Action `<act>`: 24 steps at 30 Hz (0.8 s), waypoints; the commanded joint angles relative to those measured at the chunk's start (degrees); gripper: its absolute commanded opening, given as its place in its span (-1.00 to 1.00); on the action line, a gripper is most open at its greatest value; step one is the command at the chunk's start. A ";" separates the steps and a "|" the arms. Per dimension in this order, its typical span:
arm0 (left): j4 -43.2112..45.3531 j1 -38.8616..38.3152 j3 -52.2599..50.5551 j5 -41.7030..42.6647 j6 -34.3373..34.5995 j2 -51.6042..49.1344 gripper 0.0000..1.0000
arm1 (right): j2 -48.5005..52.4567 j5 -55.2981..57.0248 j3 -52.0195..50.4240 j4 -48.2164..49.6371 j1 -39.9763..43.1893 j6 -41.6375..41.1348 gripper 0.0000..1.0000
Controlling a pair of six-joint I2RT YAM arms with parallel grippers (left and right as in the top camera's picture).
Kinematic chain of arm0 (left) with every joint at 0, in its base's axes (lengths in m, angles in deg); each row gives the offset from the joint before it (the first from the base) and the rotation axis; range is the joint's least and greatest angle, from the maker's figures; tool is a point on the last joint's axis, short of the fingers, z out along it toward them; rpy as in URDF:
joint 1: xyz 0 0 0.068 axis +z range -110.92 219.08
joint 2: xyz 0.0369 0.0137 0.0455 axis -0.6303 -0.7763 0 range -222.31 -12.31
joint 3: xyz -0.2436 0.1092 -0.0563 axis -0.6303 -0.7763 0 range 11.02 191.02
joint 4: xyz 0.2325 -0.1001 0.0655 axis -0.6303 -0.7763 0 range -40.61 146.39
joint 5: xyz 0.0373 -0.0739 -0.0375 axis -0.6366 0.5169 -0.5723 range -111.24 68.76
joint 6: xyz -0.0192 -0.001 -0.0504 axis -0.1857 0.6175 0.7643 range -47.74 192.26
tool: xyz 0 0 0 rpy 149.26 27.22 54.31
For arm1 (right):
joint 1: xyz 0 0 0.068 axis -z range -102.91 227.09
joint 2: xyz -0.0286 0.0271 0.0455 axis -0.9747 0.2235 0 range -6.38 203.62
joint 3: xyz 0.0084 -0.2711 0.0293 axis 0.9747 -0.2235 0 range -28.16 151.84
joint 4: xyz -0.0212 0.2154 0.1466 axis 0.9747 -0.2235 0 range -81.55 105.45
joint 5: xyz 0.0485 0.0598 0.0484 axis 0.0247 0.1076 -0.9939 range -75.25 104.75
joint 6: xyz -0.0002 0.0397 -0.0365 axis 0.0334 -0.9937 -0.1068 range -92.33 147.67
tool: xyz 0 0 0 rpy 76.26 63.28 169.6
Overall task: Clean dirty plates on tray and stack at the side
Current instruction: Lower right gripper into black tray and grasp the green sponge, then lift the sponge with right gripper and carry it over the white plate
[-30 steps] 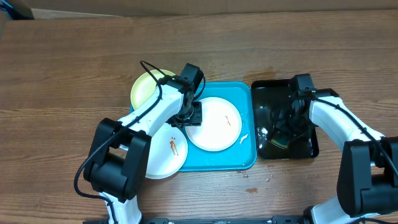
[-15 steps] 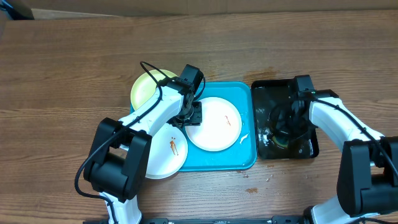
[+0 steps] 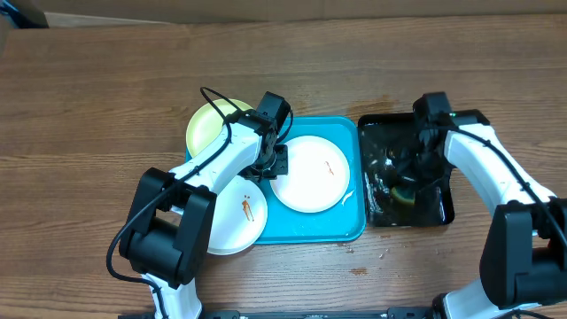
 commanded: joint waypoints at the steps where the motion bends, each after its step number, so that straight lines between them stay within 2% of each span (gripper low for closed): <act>1: 0.79 -0.35 -0.46 -1.84 0.42 -0.72 -0.77 | -0.07 -0.13 5.18 -1.25 0.09 2.47 -0.92; 2: 0.90 -0.35 -0.46 -1.84 0.94 -0.72 -0.65 | -0.07 -0.15 5.57 -1.62 0.09 2.47 -0.93; 8: 1.22 -0.39 -0.66 -1.84 1.53 -0.74 -0.44 | -0.07 -0.11 4.20 -2.97 -0.31 2.45 -0.93; 11: 2.10 -0.39 -0.68 -1.81 1.53 -0.74 -0.45 | -0.07 -0.15 2.36 -0.17 -0.90 2.45 -0.93; 15: 2.99 -0.39 -0.68 -1.77 1.53 -0.74 -0.76 | -0.07 -0.98 2.14 0.28 -1.49 3.82 -0.93; 17: 2.95 -0.39 -0.66 -1.60 1.53 -0.74 -0.81 | -0.07 -2.29 3.78 -1.86 -1.46 5.44 -0.93; 19: 2.78 -0.39 -0.66 -1.60 1.51 -0.74 -0.79 | -0.33 -2.25 5.92 -4.31 -1.46 5.46 -0.92; 20: 2.58 -0.39 -0.66 -1.62 1.51 -0.74 -0.62 | -0.63 -2.27 6.78 -5.18 -1.46 5.44 -0.92; 21: 2.47 -0.39 -0.68 -1.62 1.51 -0.74 -0.55 | -0.90 -2.27 7.28 -5.73 -1.49 5.46 -0.92; 24: 1.95 -0.39 -0.70 -1.62 1.51 -0.74 -0.52 | -1.18 -2.05 7.06 -6.71 -1.53 5.51 -0.92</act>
